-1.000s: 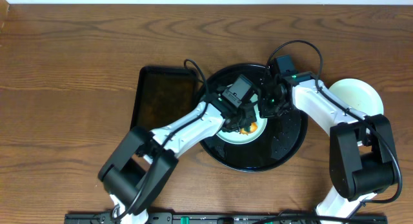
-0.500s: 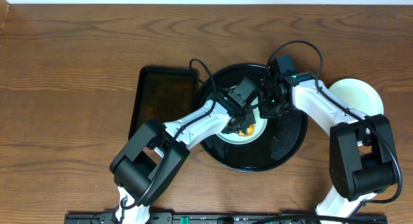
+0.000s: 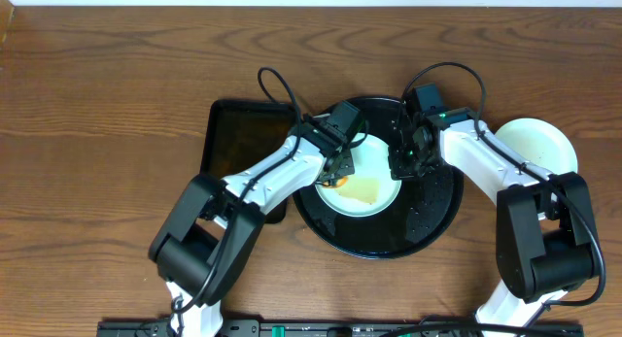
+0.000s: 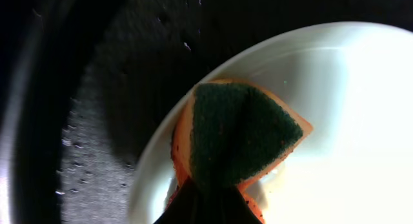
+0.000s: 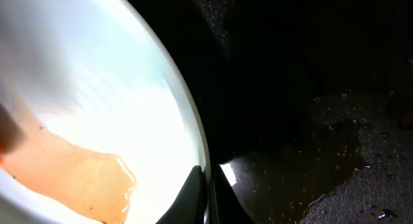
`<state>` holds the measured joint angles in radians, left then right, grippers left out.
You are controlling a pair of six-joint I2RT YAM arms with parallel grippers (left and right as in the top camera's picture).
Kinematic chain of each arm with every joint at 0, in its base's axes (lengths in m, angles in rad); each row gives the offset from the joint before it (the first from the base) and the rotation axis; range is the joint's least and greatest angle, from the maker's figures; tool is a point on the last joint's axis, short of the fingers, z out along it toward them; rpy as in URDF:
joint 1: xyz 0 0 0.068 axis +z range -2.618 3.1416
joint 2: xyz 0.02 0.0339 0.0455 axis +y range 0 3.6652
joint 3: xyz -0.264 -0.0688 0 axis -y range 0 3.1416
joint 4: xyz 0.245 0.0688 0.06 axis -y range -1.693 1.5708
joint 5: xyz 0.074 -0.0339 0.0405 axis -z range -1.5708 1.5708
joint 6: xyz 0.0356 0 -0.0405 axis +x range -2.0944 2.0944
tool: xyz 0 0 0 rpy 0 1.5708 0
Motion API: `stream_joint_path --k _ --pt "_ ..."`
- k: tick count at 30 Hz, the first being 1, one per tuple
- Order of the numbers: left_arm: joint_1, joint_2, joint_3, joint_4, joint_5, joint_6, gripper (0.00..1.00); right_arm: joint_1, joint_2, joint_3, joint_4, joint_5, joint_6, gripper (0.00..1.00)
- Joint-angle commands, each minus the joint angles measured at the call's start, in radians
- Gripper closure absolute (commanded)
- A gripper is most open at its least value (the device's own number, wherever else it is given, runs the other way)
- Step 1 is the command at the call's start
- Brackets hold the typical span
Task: Clean dirty plates on tray and stack at the side
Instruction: 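Bring the sponge over and wipe the blue plate with the left gripper, then return the sponge to the black tray and rub it there with left gripper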
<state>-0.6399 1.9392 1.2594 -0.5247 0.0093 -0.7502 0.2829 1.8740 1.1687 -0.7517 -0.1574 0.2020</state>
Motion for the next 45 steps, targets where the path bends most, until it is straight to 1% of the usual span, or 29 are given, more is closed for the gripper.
stream_joint_path --k 1,5,7,9,12,14,19,20,21,23,26,31,33,36,38,39,41,42,44,45 --pt "0.011 -0.123 -0.015 -0.007 -0.074 0.171 0.92 0.005 -0.015 -0.006 -0.016 0.030 0.008 0.99" --pt "0.016 -0.253 -0.015 -0.037 -0.076 0.255 0.92 0.004 -0.015 -0.006 -0.015 0.030 0.007 0.99" --pt "0.027 -0.286 -0.015 -0.060 -0.101 0.259 0.92 0.004 -0.015 -0.006 -0.011 0.030 0.007 0.98" --pt "0.048 -0.301 -0.015 -0.092 -0.120 0.259 0.93 0.005 -0.015 -0.006 -0.005 0.029 0.007 0.94" --pt "0.097 -0.301 -0.016 -0.143 -0.119 0.256 0.92 0.005 -0.015 -0.006 0.000 0.029 0.007 0.89" --pt "0.139 -0.299 -0.016 -0.168 -0.099 0.256 0.93 0.005 -0.015 -0.006 0.001 0.029 0.007 0.87" --pt "0.279 -0.296 -0.021 -0.155 0.090 0.296 0.93 0.006 -0.015 -0.006 0.002 0.029 0.007 0.90" --pt "0.312 -0.293 -0.024 -0.145 0.142 0.321 0.93 0.006 -0.015 -0.006 0.003 0.029 0.007 0.91" --pt "0.362 -0.286 -0.033 -0.124 0.229 0.367 0.93 0.006 -0.015 -0.006 0.003 0.029 0.007 0.91" --pt "0.419 -0.267 -0.042 -0.113 0.313 0.412 0.93 0.006 -0.015 -0.006 0.003 0.029 0.007 0.91" --pt "0.499 -0.212 -0.048 -0.111 0.408 0.464 0.93 0.006 -0.015 -0.006 0.003 0.029 0.007 0.91" --pt "0.605 -0.085 -0.048 -0.110 0.605 0.545 0.93 0.006 -0.015 -0.006 0.003 0.029 0.007 0.92" --pt "0.635 -0.041 -0.048 -0.111 0.651 0.563 0.93 0.006 -0.015 -0.006 0.003 0.029 0.007 0.93" --pt "0.681 0.016 -0.048 -0.122 0.628 0.567 0.93 0.005 -0.015 -0.006 0.003 0.030 0.006 0.93" --pt "0.709 0.036 -0.048 -0.134 0.523 0.552 0.93 0.006 -0.015 -0.006 0.003 0.029 0.006 0.93" --pt "0.721 0.039 -0.048 -0.145 0.445 0.510 0.93 0.006 -0.015 -0.006 0.003 0.029 0.006 0.94" --pt "0.739 0.040 -0.048 -0.170 0.281 0.374 0.92 0.006 -0.015 -0.006 0.003 0.029 0.006 0.93" --pt "0.746 0.039 -0.047 -0.175 0.245 0.335 0.93 0.006 -0.015 -0.006 0.003 0.030 0.006 0.93" --pt "0.741 0.037 -0.047 -0.175 0.256 0.326 0.93 0.006 -0.015 -0.006 0.003 0.030 0.006 0.94" --pt "0.732 0.037 -0.047 -0.174 0.285 0.336 0.93 0.006 -0.015 -0.006 0.003 0.029 0.006 0.94"
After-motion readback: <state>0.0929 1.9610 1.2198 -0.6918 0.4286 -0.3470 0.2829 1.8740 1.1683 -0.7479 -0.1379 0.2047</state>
